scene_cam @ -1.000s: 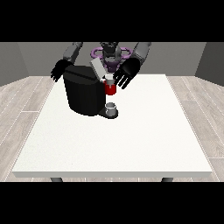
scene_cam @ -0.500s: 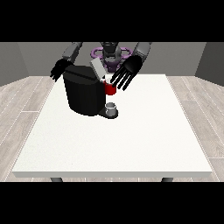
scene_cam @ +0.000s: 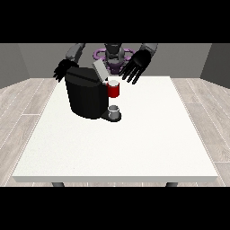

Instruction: Insert the coffee pod into the coffee machine and close the lid

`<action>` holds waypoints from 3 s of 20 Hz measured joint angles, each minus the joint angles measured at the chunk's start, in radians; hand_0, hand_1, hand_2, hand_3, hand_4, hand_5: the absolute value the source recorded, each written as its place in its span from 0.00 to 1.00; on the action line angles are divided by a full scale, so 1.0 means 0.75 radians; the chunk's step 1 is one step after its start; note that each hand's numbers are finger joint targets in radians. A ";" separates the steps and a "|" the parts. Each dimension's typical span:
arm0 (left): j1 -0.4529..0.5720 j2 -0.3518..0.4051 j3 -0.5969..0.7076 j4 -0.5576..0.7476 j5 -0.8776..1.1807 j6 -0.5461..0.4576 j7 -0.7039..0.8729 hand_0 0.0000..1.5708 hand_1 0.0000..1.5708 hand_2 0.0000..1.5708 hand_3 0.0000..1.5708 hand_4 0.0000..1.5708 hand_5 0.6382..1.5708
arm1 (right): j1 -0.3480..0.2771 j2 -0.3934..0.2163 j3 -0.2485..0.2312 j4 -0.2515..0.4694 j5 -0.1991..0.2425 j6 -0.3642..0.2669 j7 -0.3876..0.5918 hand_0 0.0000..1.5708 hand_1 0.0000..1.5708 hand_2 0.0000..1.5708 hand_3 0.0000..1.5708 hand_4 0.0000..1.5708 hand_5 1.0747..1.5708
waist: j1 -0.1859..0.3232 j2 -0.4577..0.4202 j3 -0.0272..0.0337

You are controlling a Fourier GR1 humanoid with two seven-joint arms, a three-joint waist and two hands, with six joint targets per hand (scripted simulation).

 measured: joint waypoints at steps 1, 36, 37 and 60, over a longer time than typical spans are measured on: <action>0.013 -0.011 0.007 -0.004 0.011 -0.011 0.004 0.00 0.00 0.00 0.00 0.00 1.00 | 0.014 -0.006 -0.007 0.010 -0.004 0.005 -0.006 0.00 0.00 0.00 0.00 0.25 1.00 | 0.011 -0.020 -0.0001; 0.832 -0.534 0.342 -0.286 0.767 -0.126 -0.054 0.00 0.00 0.00 0.00 0.13 1.00 | 0.051 -0.212 0.037 -0.156 -0.013 0.245 0.212 0.00 0.00 0.00 0.00 0.10 1.00 | 0.487 -0.551 -0.0004; 0.849 -0.540 0.332 -0.319 0.776 -0.126 -0.043 0.00 0.00 0.00 0.00 0.14 1.00 | 0.056 -0.203 0.049 -0.151 -0.003 0.249 0.194 0.00 0.00 0.00 0.00 0.00 1.00 | 0.491 -0.542 -0.0005; 1.128 -0.509 0.186 -0.906 0.977 -0.057 0.143 0.00 0.00 0.00 0.00 0.00 1.00 | -0.268 -0.164 -0.007 0.193 0.005 0.317 0.084 0.00 0.00 0.00 0.00 0.00 1.00 | 0.470 -0.256 -0.0008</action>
